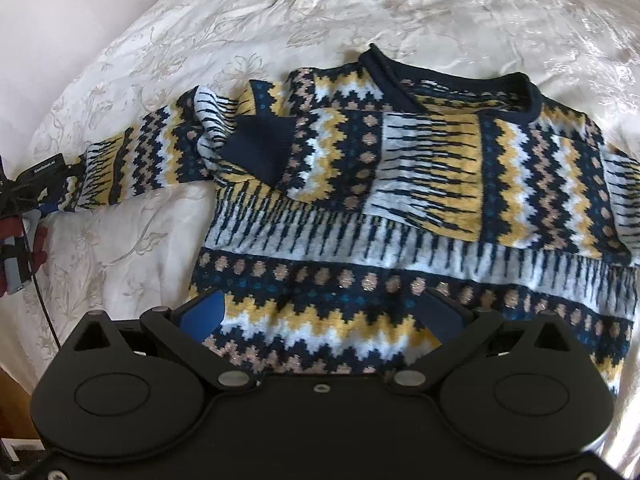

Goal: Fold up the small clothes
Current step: 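Grasp the other navy sleeve cuff with the left gripper and lift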

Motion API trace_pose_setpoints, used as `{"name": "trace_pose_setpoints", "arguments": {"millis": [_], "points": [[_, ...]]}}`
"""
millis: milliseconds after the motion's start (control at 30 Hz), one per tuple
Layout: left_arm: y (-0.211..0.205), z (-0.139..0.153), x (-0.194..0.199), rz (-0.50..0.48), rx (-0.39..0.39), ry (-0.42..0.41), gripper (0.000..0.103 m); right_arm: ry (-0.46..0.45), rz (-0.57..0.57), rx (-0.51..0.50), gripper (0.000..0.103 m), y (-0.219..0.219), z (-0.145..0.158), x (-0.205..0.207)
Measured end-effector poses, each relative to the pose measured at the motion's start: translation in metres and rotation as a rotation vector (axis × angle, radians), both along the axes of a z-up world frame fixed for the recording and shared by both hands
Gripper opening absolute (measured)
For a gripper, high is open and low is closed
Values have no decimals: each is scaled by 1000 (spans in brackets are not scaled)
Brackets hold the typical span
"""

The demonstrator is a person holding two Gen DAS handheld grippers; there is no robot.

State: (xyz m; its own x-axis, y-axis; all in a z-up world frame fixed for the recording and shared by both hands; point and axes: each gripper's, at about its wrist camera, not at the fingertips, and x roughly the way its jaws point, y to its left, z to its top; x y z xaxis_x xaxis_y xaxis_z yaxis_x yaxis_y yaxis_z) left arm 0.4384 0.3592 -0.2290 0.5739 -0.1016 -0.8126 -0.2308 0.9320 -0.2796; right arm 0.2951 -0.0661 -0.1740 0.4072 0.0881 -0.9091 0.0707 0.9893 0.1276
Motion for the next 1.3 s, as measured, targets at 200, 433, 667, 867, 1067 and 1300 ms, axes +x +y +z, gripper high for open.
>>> {"name": "trace_pose_setpoints", "arguments": {"millis": [200, 433, 667, 867, 1067, 1300], "points": [[-2, 4, -8, 9, 20, -17, 91, 24, 44, -7, 103, 10, -3, 9], [-8, 22, -10, 18, 108, 7, 14, 27, 82, -3, 103, 18, -2, 14], [-19, 63, -28, 35, 54, -106, 9, 12, 90, 15, 103, 14, 0, 9], [-52, 122, -38, -20, 42, -239, 8, -4, 78, 43, 103, 2, 3, 0], [-106, 184, -51, -99, 28, -381, 7, -32, 71, 77, 103, -21, 6, -15], [-192, 245, -74, -196, -28, -503, 7, -69, 34, 120, 103, -74, 12, -38]]}}
